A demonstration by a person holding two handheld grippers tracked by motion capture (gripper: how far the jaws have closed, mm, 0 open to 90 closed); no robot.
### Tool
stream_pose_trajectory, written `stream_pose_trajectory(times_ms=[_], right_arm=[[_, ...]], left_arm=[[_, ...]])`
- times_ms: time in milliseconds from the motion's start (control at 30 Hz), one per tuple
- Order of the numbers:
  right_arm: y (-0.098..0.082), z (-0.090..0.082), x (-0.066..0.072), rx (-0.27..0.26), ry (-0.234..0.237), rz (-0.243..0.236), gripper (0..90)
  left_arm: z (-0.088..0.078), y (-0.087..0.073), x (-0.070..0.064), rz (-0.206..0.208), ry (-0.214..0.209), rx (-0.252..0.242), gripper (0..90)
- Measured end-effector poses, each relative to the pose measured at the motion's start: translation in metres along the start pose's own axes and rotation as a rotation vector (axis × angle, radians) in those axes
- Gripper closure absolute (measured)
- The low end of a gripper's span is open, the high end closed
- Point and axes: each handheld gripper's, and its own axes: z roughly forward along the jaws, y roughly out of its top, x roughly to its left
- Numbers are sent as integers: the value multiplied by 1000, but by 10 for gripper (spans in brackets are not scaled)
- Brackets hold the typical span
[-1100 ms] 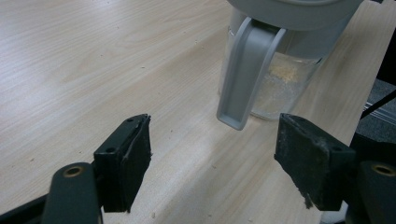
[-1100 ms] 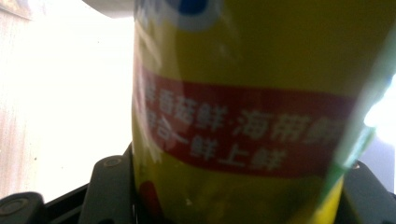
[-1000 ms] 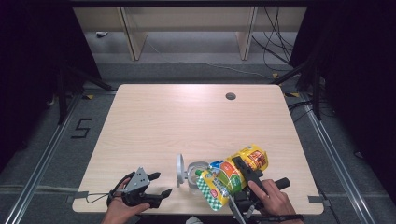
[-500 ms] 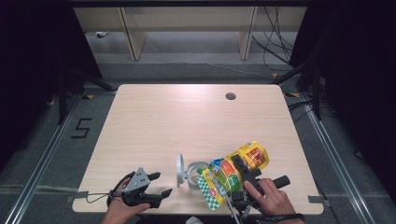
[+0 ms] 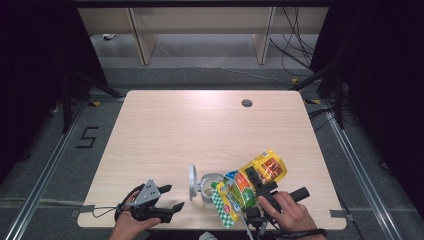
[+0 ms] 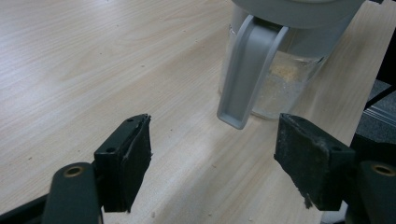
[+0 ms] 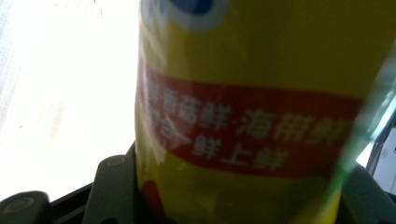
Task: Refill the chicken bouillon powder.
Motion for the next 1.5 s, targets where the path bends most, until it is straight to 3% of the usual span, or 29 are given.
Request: stream_pose_trajectory(times_ms=[100,167,300,333,433,533,567,600,700,733,800,833,867,900,933,1100,1133,1167,1233,1467,1500], right_arm=[[2,1,-1,-3,1,-9,455],[1,1,-1,-5,-2,-17,455],[0,2,-2,-18,-8,-42,456],[-2,2,0,0,-2,-7,455],[-3,2,-5,-16,-6,-70,456],[-5,3,-8,-11,-2,-93,462],[-6,3,-13,-13,12,-157,465],[-5,3,-12,-2,23,-122,469],[-4,3,-13,-10,37,-124,472],[-5,4,-15,-22,31,-164,473],[-5,5,-15,-26,28,-169,487],[-5,4,-13,-18,31,-136,493],[-5,3,-18,3,34,-202,494],[-6,3,-21,-8,31,-246,494],[-7,3,-21,-4,28,-232,495],[-6,3,-24,-12,21,-269,496],[-6,3,-25,-13,20,-276,496],[-6,3,-24,-6,18,-265,496],[-6,3,-23,-8,20,-247,497],[-9,2,-25,-6,18,-262,497],[-9,1,-26,-5,21,-274,497]], left_arm=[[-1,0,0,2,-1,2,265],[-2,1,2,36,-3,5,265],[0,0,3,30,1,6,265],[0,0,3,29,2,5,265],[0,0,3,30,1,6,265],[0,0,3,35,9,9,265],[1,0,3,35,5,11,265],[1,0,3,35,8,9,265],[0,0,2,31,-1,7,265],[0,0,2,32,0,5,265],[0,0,3,35,2,9,265],[0,0,3,9,-14,-2,265],[0,-1,3,-41,-38,-12,265],[0,-1,4,-60,-49,-17,265],[0,-1,5,-57,-43,-29,265],[-1,0,6,-35,-31,-14,265],[-1,-1,4,-54,-30,-15,264],[-1,0,5,-25,-28,-6,264],[0,0,5,-29,-33,-11,264],[0,-1,5,-27,-43,-10,263],[1,-1,3,-49,-42,-5,260]])
